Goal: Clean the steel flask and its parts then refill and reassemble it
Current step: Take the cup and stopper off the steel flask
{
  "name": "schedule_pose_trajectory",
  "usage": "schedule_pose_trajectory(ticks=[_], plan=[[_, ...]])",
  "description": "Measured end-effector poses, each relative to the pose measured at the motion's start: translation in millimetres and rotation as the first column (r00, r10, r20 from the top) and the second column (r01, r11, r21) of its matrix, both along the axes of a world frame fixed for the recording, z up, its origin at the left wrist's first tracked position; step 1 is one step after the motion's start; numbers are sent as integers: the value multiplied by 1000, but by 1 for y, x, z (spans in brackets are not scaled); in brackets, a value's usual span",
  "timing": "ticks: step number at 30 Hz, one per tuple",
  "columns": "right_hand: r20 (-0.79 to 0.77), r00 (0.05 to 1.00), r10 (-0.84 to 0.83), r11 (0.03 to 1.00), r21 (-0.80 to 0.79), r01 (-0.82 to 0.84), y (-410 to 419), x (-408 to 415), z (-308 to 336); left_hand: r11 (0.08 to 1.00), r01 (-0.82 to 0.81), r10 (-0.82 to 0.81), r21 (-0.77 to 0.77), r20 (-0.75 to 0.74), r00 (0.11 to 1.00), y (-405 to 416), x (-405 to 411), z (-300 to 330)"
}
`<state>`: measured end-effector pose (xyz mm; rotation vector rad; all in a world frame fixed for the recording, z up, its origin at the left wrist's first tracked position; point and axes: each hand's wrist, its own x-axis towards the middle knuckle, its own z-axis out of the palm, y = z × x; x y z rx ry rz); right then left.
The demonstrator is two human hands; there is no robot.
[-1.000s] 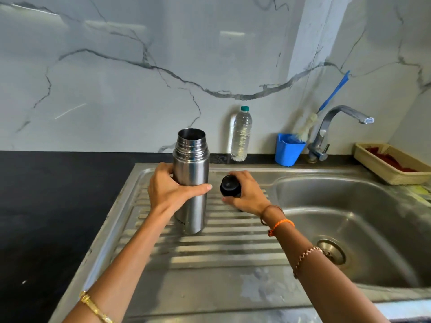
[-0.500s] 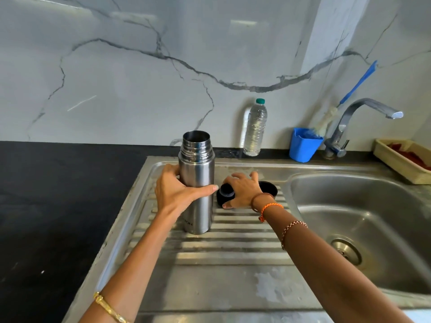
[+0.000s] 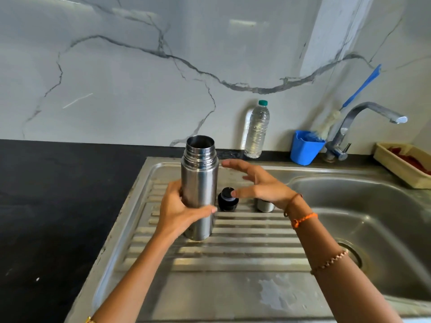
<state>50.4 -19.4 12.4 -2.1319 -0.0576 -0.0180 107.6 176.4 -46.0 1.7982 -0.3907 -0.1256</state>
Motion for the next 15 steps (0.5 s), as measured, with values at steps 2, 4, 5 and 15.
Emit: schedule_pose_trajectory(ticks=[2,4,5,15], plan=[[-35,995,95,993,67,-92,15,-10,4,1000,11,-10,1,-69,998,0,-7,-23],[-23,996,85,996,30,-84,30,-7,1,1000,4,-5,-13,-104,995,-3,-5,-36],[27,998,49,999,3,-49,37,0,-3,1000,12,-14,-18,-105,994,-5,0,-38],[331,857,-396,918,145,368,73,1,-19,997,46,-49,62,48,998,-4,-1,-28]])
